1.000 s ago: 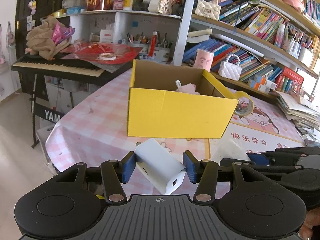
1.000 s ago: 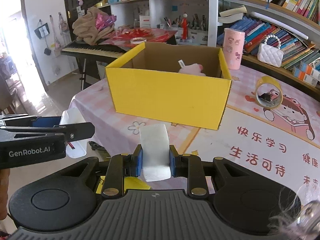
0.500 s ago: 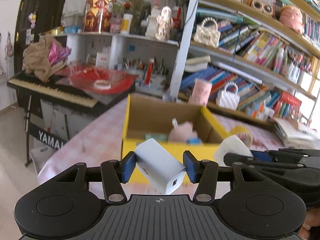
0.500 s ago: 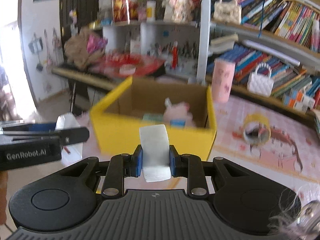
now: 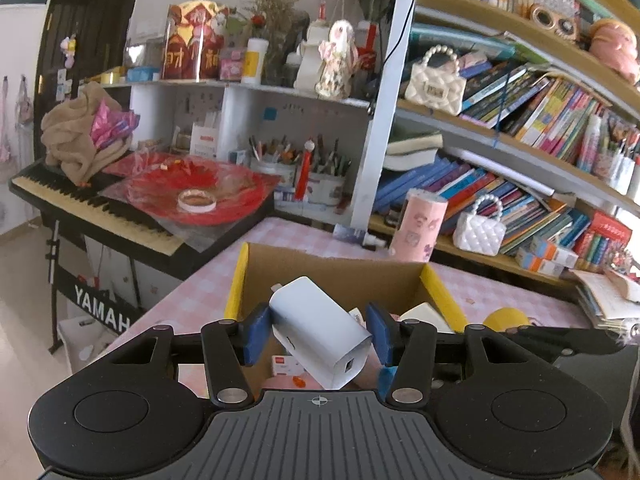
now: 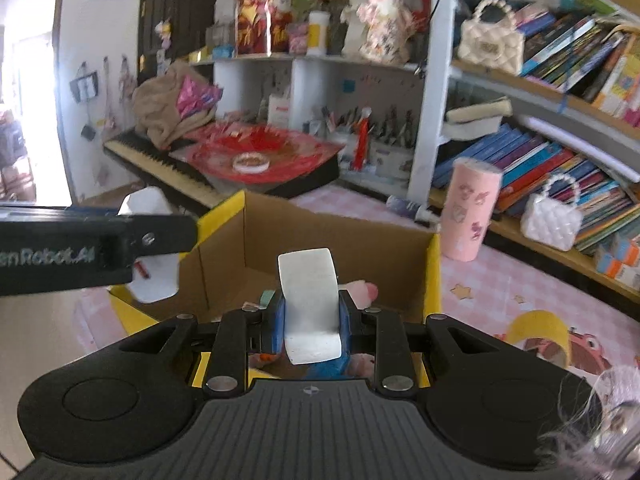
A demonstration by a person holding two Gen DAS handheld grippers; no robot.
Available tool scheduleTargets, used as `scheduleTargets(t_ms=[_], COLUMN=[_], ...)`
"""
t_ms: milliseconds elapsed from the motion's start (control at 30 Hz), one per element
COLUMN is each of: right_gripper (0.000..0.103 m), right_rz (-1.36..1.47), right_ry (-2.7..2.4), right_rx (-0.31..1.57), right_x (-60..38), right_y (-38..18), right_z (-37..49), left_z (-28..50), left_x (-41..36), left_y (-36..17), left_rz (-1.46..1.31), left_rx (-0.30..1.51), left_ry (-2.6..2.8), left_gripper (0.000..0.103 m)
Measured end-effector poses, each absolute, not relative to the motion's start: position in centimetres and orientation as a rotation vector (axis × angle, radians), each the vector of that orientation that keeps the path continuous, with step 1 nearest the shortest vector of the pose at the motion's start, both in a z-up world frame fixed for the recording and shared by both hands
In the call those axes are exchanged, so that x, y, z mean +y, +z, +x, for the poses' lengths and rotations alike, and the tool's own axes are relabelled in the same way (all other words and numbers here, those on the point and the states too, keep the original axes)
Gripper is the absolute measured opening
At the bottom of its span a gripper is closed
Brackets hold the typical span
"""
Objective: Organize objects
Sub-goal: 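Carry both white chargers over the yellow box with both tools, then open both tools to drop the white chargers into the yellow box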
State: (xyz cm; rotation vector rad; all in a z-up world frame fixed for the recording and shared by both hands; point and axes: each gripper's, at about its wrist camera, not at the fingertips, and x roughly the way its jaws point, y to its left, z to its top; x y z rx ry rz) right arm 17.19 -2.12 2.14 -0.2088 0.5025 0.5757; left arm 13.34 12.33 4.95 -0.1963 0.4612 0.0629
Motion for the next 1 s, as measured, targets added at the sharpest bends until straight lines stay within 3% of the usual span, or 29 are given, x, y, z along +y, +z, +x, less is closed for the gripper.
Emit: scheduleTargets(t_ms=[300,733,1000], right_gripper=[0.024,0.026,0.039], right_rz=[-0.268,-0.122,-0.134], right_ry=[0.677,0.751,0.727], right_rx=[0.612,0.753,0.714], right_x=[-0.7,-1.8,-2.7], right_y=[-0.8,-1.8,-1.3], right_z=[20.4,22.7,21.9], left_z=[17.2,20.5,20.5], left_x=[11.2,11.1,10.7], left_y=[2.7,-0.4,-0.8], left_rz=[-0.165,-0.182,-0.181], left_rx=[0.556,0.687,0.679], left_ry=[0.067,0.084,0.089], left_gripper=[0.050,0.050,0.052])
